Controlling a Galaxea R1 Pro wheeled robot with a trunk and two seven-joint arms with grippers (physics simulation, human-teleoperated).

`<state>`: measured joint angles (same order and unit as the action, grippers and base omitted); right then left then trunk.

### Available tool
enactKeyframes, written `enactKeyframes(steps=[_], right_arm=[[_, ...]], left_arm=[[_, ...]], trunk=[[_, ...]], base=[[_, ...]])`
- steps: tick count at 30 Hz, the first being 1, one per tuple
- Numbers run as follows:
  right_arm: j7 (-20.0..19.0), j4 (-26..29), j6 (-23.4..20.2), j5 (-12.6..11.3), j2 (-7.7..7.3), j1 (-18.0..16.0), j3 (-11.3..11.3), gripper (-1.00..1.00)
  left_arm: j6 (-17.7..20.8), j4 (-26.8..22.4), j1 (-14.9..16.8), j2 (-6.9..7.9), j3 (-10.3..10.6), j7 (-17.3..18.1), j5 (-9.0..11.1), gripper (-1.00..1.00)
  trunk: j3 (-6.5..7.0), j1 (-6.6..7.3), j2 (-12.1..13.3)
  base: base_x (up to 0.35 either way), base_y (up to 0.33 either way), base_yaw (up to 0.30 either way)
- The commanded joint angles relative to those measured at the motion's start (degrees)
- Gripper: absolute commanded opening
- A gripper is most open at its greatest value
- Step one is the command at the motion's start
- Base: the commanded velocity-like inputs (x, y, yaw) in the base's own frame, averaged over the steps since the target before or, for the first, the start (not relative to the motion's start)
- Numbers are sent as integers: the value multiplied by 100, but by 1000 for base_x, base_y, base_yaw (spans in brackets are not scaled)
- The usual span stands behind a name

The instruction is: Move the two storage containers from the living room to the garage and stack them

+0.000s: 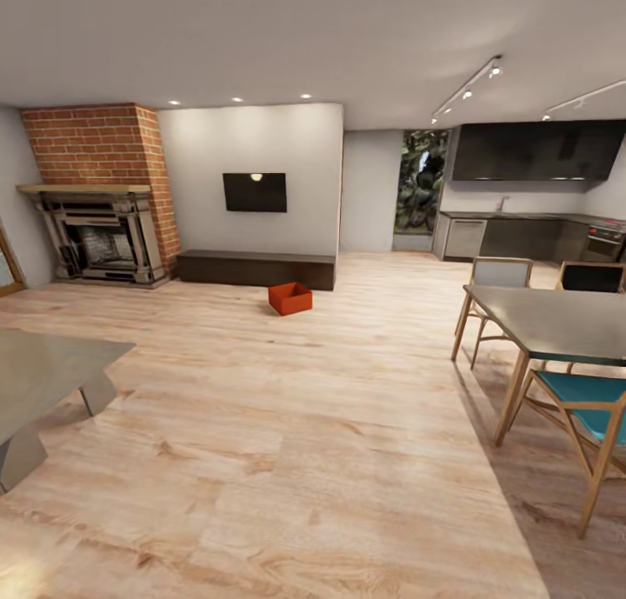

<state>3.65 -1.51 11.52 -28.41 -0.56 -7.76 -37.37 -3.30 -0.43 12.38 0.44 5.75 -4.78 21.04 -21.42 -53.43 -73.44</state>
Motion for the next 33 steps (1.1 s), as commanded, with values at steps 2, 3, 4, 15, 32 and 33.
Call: enactKeyframes(steps=[2, 3, 4, 15, 32, 33], right_arm=[[0, -16, 26, -41, 4, -6, -50, 100], [-2, -16, 26, -41, 4, -6, -50, 100], [-3, -16, 24, -41, 4, -6, -50, 100], [-22, -16, 7, -33, -14, -6, -59, 100], [30, -16, -1, -47, 15, -7, -51, 100], [30, -16, -13, -50, 18, -6, -46, 100]], left_arm=[[-13, -1, 1, 0, 49, -14, 48, 100], [-10, -1, 1, 0, 49, -14, 49, 100], [-9, -1, 1, 0, 49, -14, 49, 100], [-1, -1, 1, 0, 49, -14, 43, 100], [8, -1, 1, 0, 49, -14, 45, 100], [6, -1, 0, 0, 49, -14, 44, 100]], trunk=[[-6, -3, -3], [-6, -3, -3], [-6, -3, -3], [-6, -3, -3], [-6, -3, -3], [-6, -3, -3]], base=[[321, 0, -285], [321, 0, -285], [321, 0, -285], [321, 0, -138], [321, 0, -1], [321, 0, 0]])
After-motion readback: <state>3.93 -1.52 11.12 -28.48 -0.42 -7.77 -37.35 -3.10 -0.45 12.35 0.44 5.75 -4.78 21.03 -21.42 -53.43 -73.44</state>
